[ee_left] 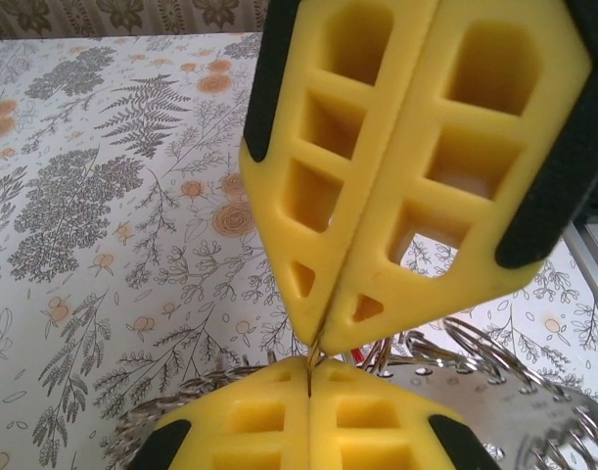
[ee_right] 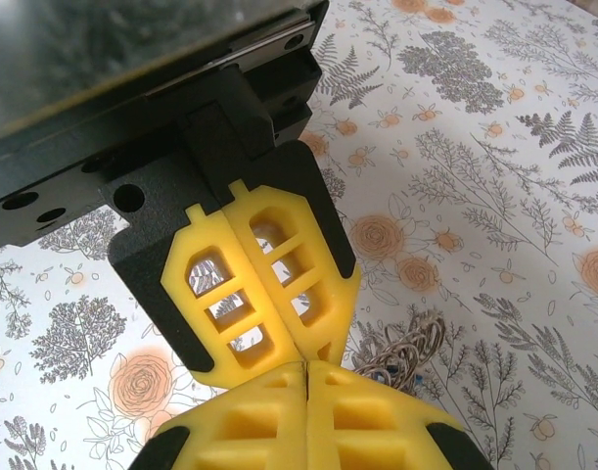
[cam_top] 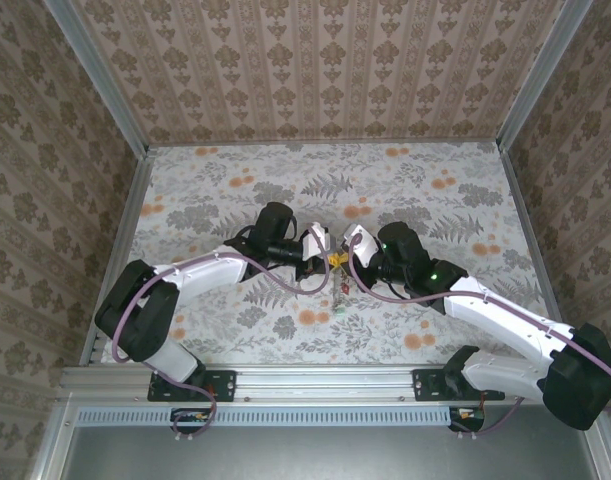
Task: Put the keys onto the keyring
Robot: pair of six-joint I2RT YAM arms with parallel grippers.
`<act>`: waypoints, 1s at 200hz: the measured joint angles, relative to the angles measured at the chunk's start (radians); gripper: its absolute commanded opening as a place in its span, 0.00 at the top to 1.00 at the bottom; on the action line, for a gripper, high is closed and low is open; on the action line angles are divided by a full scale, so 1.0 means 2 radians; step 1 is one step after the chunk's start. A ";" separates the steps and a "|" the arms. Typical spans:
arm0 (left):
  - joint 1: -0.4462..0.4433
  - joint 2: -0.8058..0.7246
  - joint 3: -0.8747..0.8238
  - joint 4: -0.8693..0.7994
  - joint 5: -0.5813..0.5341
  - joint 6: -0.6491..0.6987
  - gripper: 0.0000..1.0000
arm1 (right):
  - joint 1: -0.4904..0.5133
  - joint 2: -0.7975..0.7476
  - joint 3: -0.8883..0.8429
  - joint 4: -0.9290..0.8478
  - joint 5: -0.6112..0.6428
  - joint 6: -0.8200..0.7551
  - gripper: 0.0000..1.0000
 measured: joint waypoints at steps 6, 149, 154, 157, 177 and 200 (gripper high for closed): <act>0.000 0.000 0.000 0.000 -0.001 0.000 1.00 | 0.000 0.000 0.000 -0.001 0.000 0.000 1.00; -0.003 0.003 -0.037 0.083 -0.019 -0.012 1.00 | -0.007 0.000 -0.001 -0.019 0.039 0.015 1.00; -0.003 0.003 -0.043 0.094 -0.020 -0.016 1.00 | -0.007 0.000 -0.001 -0.019 0.039 0.015 1.00; -0.003 0.003 -0.046 0.100 -0.021 -0.018 1.00 | -0.007 0.000 -0.001 -0.019 0.039 0.015 1.00; -0.004 0.003 -0.068 0.146 -0.024 -0.040 1.00 | -0.007 0.000 -0.001 -0.021 0.035 0.015 1.00; -0.005 0.004 -0.095 0.207 -0.028 -0.070 1.00 | -0.007 0.000 -0.001 -0.021 0.033 0.015 1.00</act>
